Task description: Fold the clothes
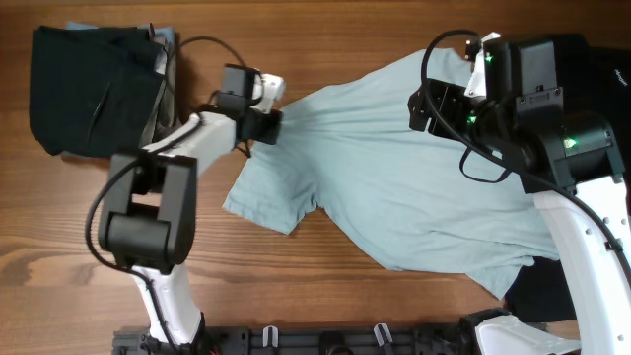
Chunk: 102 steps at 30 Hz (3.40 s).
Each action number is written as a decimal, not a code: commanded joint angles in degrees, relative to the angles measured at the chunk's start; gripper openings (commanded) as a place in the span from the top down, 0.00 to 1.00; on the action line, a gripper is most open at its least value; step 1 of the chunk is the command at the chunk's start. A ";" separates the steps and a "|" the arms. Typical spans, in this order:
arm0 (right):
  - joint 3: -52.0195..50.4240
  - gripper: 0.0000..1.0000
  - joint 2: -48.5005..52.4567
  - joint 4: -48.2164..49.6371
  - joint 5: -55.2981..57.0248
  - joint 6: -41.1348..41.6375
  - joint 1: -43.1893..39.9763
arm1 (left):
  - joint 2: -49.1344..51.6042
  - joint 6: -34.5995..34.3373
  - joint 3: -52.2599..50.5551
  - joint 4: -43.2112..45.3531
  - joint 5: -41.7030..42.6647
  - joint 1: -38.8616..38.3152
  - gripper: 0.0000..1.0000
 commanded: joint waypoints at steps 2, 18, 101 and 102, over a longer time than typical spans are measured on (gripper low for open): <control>-0.92 0.09 0.15 -0.20 3.52 -0.39 -0.04 | -5.51 -4.09 -1.53 -9.40 -7.30 10.29 0.96; -1.22 0.09 12.85 -0.81 3.87 1.05 -0.20 | -27.06 -4.92 -1.53 -20.85 6.23 19.67 0.27; -1.25 0.81 39.93 17.25 5.66 -6.54 -15.67 | -35.26 -15.78 3.17 -20.11 9.55 18.78 0.38; -1.25 0.81 41.35 18.16 5.64 -7.06 -16.17 | -36.04 -15.78 3.17 -22.16 9.66 18.67 0.39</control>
